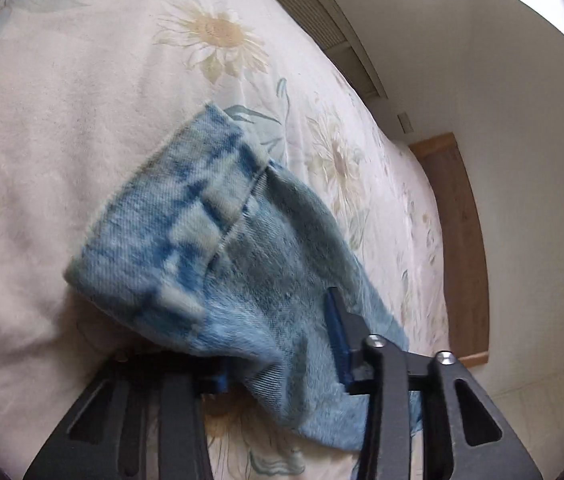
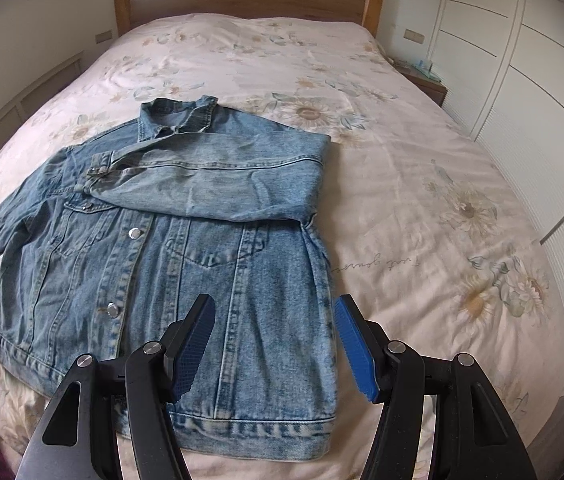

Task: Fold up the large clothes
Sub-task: 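Grasp the cuff of the other jacket sleeve with the left tool, then fold the held sleeve across the jacket body and open the left tool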

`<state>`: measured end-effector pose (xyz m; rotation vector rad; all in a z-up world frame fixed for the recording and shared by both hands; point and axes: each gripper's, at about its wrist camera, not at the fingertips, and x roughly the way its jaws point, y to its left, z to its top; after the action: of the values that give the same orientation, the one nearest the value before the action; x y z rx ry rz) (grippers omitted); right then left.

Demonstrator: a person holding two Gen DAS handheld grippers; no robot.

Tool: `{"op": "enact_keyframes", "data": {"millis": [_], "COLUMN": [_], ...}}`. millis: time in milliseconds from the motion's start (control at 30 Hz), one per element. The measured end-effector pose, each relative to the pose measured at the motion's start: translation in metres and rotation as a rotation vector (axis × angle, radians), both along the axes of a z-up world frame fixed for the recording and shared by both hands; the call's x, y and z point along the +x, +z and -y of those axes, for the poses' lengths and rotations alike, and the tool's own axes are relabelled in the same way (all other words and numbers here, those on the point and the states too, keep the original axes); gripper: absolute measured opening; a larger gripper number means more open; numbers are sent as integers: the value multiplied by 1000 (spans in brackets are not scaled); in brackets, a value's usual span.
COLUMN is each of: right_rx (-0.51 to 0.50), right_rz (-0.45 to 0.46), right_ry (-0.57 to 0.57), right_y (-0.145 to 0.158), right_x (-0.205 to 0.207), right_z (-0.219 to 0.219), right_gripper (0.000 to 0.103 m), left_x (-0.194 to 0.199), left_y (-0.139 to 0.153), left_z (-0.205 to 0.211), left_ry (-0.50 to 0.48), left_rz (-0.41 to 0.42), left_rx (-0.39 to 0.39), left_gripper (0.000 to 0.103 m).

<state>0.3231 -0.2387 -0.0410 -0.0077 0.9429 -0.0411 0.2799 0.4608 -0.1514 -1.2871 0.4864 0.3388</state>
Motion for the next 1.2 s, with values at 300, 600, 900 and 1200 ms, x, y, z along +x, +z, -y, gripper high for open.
{"op": "enact_keyframes", "data": {"millis": [300, 600, 900, 1200], "right_rx": [7, 18, 45, 79], "right_rz": [-7, -10, -3, 8], "right_ry": [5, -1, -10, -37], "right_y": [-13, -26, -33, -37], "right_x": [2, 0, -6, -14], "right_z": [8, 28, 49, 81], "right_gripper": [64, 64, 64, 64], "left_x": [0, 20, 71, 143], "left_y": [-1, 47, 105, 152], "left_z": [-27, -16, 42, 153], "left_ry": [43, -22, -169, -383], "left_rz": [68, 240, 307, 338], "left_rx": [-156, -167, -123, -31], "left_gripper": [4, 3, 3, 3]}}
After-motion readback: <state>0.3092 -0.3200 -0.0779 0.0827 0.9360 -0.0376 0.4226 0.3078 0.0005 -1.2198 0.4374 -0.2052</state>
